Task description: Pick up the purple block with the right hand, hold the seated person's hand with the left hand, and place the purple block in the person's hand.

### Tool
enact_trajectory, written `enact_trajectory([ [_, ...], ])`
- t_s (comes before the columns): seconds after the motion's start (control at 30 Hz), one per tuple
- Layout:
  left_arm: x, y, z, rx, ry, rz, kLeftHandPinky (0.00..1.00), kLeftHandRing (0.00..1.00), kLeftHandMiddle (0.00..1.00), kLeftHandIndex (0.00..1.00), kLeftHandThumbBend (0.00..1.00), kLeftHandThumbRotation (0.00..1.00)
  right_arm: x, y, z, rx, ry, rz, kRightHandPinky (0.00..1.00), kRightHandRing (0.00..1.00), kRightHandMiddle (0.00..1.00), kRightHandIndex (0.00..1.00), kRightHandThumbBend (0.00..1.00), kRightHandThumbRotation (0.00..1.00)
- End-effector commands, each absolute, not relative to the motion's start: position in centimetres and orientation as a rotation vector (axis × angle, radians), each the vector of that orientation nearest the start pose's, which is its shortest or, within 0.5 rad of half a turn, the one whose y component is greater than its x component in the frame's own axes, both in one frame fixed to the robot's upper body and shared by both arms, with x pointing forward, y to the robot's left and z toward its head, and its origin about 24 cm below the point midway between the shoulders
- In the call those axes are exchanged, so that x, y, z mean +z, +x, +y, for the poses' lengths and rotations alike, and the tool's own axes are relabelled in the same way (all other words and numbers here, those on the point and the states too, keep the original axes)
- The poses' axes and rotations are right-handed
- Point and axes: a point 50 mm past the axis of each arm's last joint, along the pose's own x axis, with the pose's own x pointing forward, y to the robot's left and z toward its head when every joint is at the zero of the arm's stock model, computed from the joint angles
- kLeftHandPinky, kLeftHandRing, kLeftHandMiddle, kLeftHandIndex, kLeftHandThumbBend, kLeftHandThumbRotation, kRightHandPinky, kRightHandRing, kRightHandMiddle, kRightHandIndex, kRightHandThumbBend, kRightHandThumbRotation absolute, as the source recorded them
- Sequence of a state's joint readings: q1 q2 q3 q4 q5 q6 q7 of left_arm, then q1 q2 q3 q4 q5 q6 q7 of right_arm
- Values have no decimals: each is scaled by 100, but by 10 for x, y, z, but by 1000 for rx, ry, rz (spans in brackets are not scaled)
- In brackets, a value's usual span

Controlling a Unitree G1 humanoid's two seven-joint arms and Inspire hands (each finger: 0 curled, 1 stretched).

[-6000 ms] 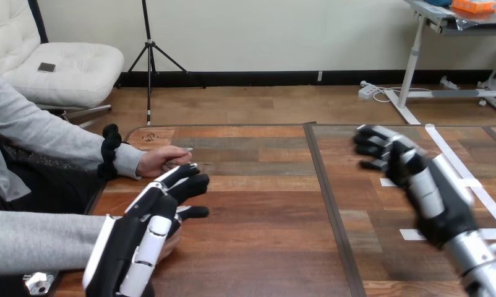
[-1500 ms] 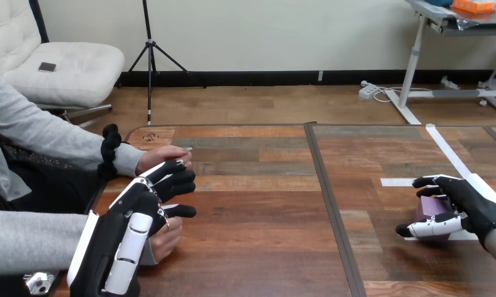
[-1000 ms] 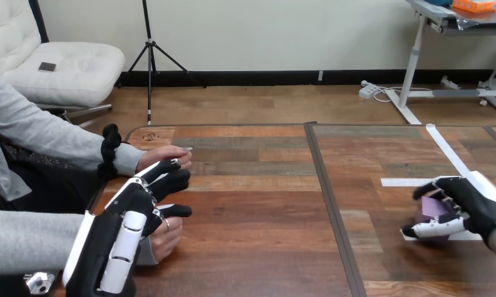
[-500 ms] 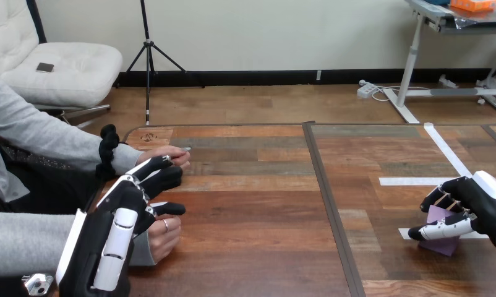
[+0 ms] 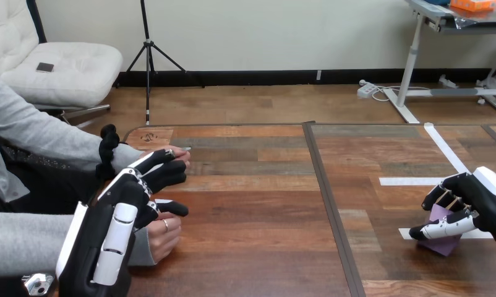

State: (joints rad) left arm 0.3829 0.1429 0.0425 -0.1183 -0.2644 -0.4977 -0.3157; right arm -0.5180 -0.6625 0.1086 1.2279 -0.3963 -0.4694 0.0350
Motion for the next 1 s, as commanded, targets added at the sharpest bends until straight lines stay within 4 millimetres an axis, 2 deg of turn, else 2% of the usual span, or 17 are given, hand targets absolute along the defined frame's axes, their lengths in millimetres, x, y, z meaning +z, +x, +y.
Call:
enact_trajectory([
  [0.0,64,177,196,-153,8,-360,53,78,77,78,60,91,72,324,-324,28,-1000,156,41,44,47,45,84,0],
  [0.2,66,179,200,-140,27,-367,52,78,77,77,58,90,79,326,-320,45,-996,89,41,43,46,45,85,0],
  [0.6,71,181,208,-69,114,-388,53,74,74,73,62,86,91,331,-314,76,-993,36,38,41,45,44,86,0],
  [0.8,74,183,214,-52,163,-419,52,73,73,72,59,84,96,332,-310,95,-1001,-7,37,40,44,44,85,0],
  [0.97,78,184,220,-42,228,-421,52,72,72,71,63,81,100,332,-306,102,-1007,-37,37,40,44,44,83,0],
])
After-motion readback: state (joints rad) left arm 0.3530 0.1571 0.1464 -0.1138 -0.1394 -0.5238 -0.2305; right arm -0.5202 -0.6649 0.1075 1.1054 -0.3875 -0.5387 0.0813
